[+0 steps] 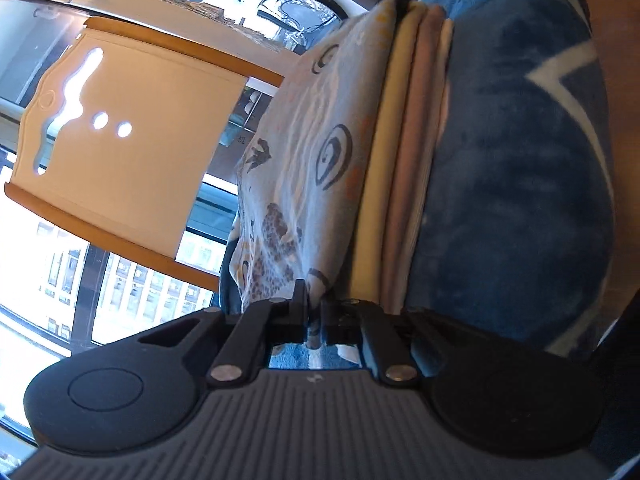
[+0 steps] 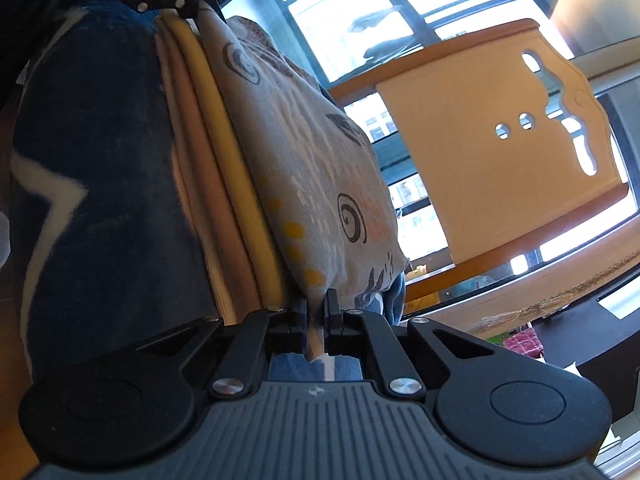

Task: Fold clothes
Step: 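Lower the pants onto the folded clothes stack with both grippers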

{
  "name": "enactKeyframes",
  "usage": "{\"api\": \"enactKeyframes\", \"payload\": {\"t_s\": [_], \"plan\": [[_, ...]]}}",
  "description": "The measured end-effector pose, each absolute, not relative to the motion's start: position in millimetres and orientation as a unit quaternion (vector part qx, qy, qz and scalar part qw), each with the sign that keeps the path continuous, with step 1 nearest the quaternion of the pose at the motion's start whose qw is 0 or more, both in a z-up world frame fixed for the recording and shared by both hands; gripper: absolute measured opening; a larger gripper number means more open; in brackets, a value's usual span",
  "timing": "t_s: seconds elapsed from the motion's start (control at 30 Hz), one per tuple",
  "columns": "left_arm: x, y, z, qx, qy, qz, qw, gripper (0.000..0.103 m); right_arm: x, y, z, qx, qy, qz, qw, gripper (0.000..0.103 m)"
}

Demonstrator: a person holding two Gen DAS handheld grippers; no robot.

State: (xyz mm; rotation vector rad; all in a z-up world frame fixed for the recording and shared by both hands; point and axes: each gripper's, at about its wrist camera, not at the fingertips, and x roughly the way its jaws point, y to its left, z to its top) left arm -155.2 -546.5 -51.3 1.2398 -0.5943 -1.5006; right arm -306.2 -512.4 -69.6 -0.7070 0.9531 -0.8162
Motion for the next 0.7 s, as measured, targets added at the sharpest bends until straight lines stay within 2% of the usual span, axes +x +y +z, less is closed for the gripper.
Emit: {"api": "enactKeyframes", "payload": {"t_s": [0.1, 0.33, 0.43, 0.53, 0.63, 0.7], "plan": [[-155.5, -543.2, -41.2, 0.506, -0.242, -0.631, 0.535, 0.003, -308.0, -513.2, -67.0, -0.315, 0.430, -0.384, 0.754, 0.005], [-157.5, -541.9, -55.4, 0.525, -0.242, -0.627, 0.522, 0.003, -305.4, -517.0, -81.4, -0.318, 0.443, -0.376, 0.749, 0.006], [-158.6, -543.2, -58.3, 0.533, -0.249, -0.620, 0.519, 0.006, -304.9, -517.5, -83.6, -0.330, 0.447, -0.374, 0.743, 0.007], [-158.7, -542.8, -56.8, 0.533, -0.245, -0.623, 0.517, 0.002, -305.0, -521.0, -76.2, -0.319, 0.439, -0.377, 0.750, 0.004], [-158.5, -533.6, -41.8, 0.512, -0.246, -0.625, 0.536, 0.002, -309.1, -518.6, -58.8, -0.312, 0.410, -0.397, 0.760, 0.004], [-158.2, -532.6, -46.8, 0.519, -0.243, -0.627, 0.528, 0.002, -309.2, -517.8, -64.9, -0.309, 0.421, -0.390, 0.758, 0.004]]}}
